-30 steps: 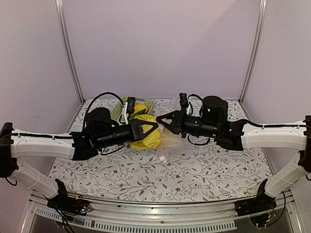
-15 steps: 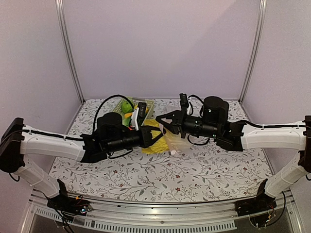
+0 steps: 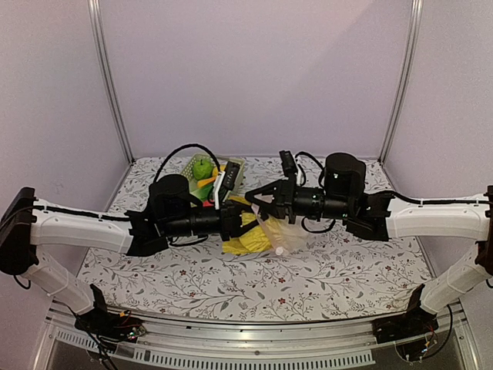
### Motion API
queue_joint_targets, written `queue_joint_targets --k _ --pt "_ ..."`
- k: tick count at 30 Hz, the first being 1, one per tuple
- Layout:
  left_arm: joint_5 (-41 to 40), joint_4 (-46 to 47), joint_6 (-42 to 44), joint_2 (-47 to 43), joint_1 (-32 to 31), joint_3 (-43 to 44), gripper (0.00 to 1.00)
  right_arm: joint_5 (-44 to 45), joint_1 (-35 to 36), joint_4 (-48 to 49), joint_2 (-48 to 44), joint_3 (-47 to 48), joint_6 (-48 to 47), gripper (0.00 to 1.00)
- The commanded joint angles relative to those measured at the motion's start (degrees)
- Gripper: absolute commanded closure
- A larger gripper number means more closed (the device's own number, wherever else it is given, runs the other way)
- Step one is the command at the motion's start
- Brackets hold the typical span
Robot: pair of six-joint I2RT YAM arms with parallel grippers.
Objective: Place the food in the zip-top bag and seal the zipper
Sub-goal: Adjust the fake vegetable in the zipper food storage bag.
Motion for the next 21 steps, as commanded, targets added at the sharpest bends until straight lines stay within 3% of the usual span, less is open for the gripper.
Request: queue_joint_targets --k 1,5,8,14,17,21 --pt "3.5 1.38 3.1 -1.47 -0.38 1.22 0.86 -2.06 0.51 -3.38 -0.71 1.86 -2.9 1.0" --pt "-3.83 -2.94 3.95 -3.59 -0.29 -1.1 0.77 1.27 0.55 -11.47 -0.98 2.15 -6.77 1.0" --pt "-4.37 -2.85 3.54 -4.44 -0.23 -3.35 0.73 3.75 0.55 -15.91 -0.35 1.9 -9.74 1.0" --pt "-6.03 -3.21 2.71 -3.44 -0.29 -6.79 0.89 5.14 1.04 -19.73 3.82 3.9 -13.01 0.99" --pt "-7.23 -3.29 1.83 -1.93 -0.12 -7.89 1.0 6.06 1.26 -21.65 5.75 4.75 -14.87 0.85" --pt "-7.52 -2.38 0.7 -0.18 -0.1 -8.6 1.0 8.45 1.66 -25.45 4.98 5.18 -17.26 0.55"
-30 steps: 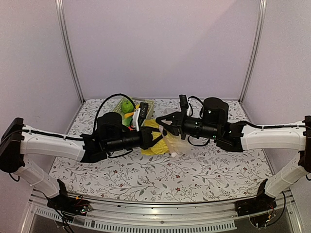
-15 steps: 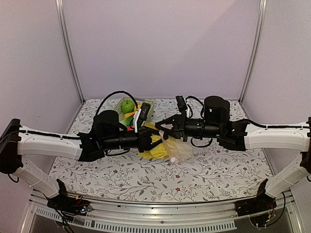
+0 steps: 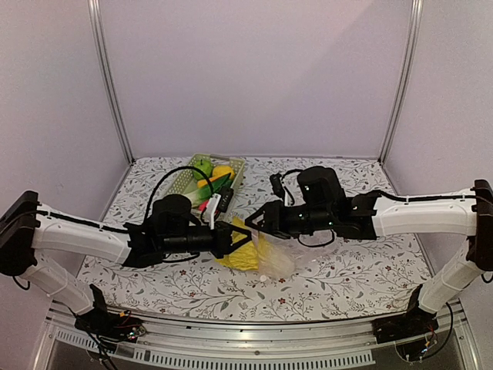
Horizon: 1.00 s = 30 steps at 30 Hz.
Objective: Place the food in the zip-top bag and seal the zipper
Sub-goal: Adjust the fake vegetable in the zipper food storage bag.
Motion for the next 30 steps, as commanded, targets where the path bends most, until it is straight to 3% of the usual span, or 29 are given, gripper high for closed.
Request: queue_joint_targets --k 1,5,9,15,20,26,30 --pt "-1.23 2.58 -1.05 1.99 -0.06 -0.93 1.0 4.57 0.81 -7.82 -0.93 1.98 -4.7 0.51" --pt "-2.22 3.32 -2.19 4.07 0.17 -0.94 1.0 10.56 1.47 -16.89 -4.56 2.64 -8.91 0.31" --pt "-4.34 3.03 -4.41 5.28 1.0 -1.32 1.0 18.8 4.06 -26.66 -8.78 2.77 -12.52 0.25" --pt "-3.39 3.46 -5.99 7.27 1.57 -0.87 1.0 28.41 10.74 -37.76 -10.58 2.27 -13.03 0.25" --pt "-2.9 3.96 -7.23 8.15 1.72 -0.5 1.0 28.86 14.67 -39.78 -10.77 2.29 -11.64 0.28" --pt "-2.81 3.61 -7.54 7.8 1.7 -0.18 1.0 28.68 18.28 -41.17 -3.14 5.47 -8.63 0.38" --pt "-2.55 3.29 -7.71 7.61 1.77 -0.01 1.0 30.0 20.53 -42.56 2.75 9.05 -8.15 0.39"
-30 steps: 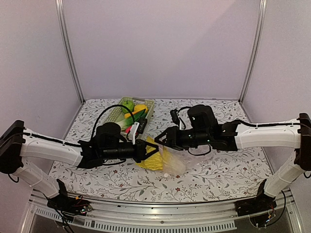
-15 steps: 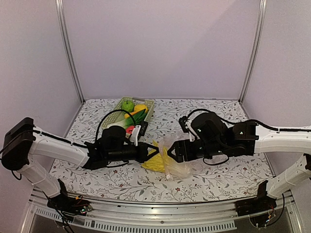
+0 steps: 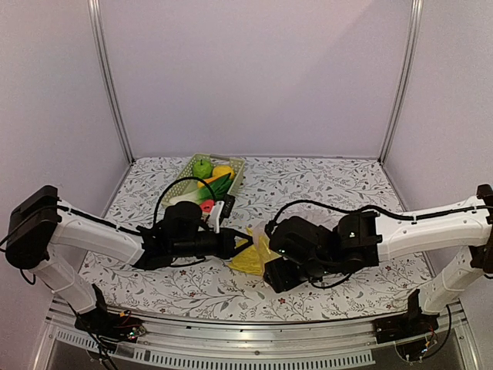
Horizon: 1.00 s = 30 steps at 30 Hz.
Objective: Place the food in the zip-top bag and seal the zipper
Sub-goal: Adjust the fake vegetable in the zipper food storage bag, then adjust the zipper food storage bag at the center of the board.
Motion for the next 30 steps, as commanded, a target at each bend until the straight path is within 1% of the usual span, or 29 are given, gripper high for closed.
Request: queue_joint_targets --k 1,8,16,22,27,30 --pt "0.66 0.62 -0.37 0.01 0.66 0.51 1.0 3.08 2.31 -3.23 6.03 4.29 1.94 0.39" --pt "1.07 -0.62 -0.09 -0.73 0.72 1.25 1.0 6.6 2.53 -6.66 12.96 8.4 3.73 0.4" --pt "1.81 -1.64 -0.08 -1.06 0.89 2.33 1.0 13.33 3.92 -12.95 18.83 12.77 4.68 0.45" --pt "2.3 -1.97 -0.16 -0.56 0.96 3.1 1.0 17.34 4.5 -17.2 23.34 15.52 6.8 0.57" --pt "2.54 -2.47 0.09 -0.2 1.05 3.58 1.0 18.36 4.5 -17.35 23.61 15.24 8.65 0.74" --pt "2.69 -2.67 0.1 -0.07 1.13 3.76 1.0 17.27 4.49 -14.66 22.49 14.36 8.15 0.84"
